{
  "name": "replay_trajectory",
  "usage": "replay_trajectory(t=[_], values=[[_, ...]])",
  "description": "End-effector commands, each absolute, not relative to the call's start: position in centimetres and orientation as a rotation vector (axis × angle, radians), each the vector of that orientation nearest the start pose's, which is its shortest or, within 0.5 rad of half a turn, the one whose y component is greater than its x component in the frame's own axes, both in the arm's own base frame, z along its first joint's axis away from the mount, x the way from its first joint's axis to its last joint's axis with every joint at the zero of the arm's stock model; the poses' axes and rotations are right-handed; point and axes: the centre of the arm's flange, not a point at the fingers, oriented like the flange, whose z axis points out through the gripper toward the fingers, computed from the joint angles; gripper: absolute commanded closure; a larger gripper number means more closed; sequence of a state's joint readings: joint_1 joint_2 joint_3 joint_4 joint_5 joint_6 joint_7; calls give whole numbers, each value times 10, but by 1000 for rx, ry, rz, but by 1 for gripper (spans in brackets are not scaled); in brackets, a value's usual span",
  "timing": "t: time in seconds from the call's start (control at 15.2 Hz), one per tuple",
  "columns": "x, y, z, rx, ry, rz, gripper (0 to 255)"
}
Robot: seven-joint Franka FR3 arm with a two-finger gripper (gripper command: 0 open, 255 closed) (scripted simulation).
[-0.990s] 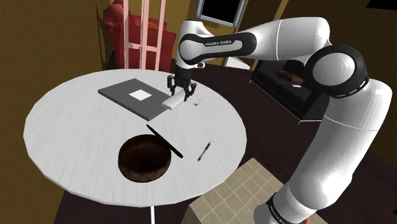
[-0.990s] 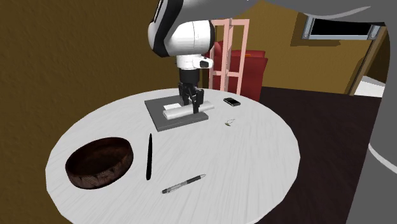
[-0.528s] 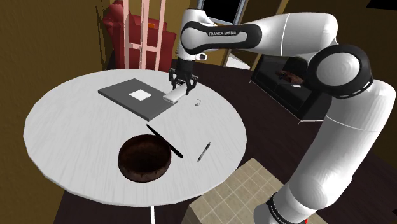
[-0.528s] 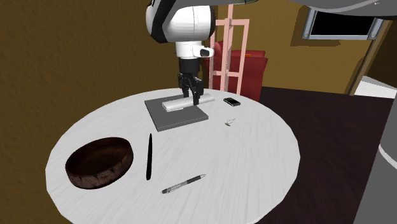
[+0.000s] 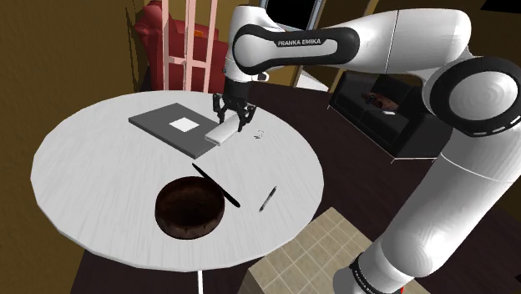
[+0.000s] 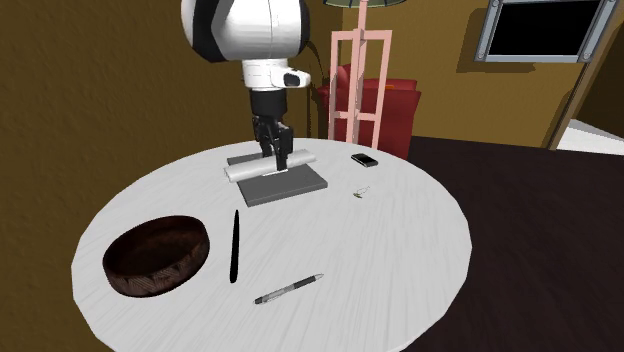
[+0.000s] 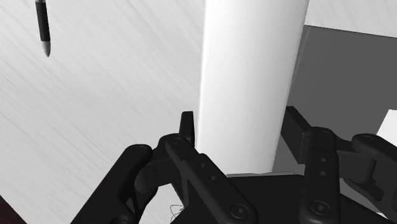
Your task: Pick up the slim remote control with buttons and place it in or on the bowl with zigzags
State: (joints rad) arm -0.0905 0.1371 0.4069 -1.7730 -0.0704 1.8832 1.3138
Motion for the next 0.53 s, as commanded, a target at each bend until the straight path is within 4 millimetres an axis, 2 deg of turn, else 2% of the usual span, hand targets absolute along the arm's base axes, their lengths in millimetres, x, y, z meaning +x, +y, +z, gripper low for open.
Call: replay_trajectory(t=[0.0, 0.46], values=[[555, 193, 484, -2790, 1487, 1, 255], [497, 265, 486, -2790, 1487, 1, 255]])
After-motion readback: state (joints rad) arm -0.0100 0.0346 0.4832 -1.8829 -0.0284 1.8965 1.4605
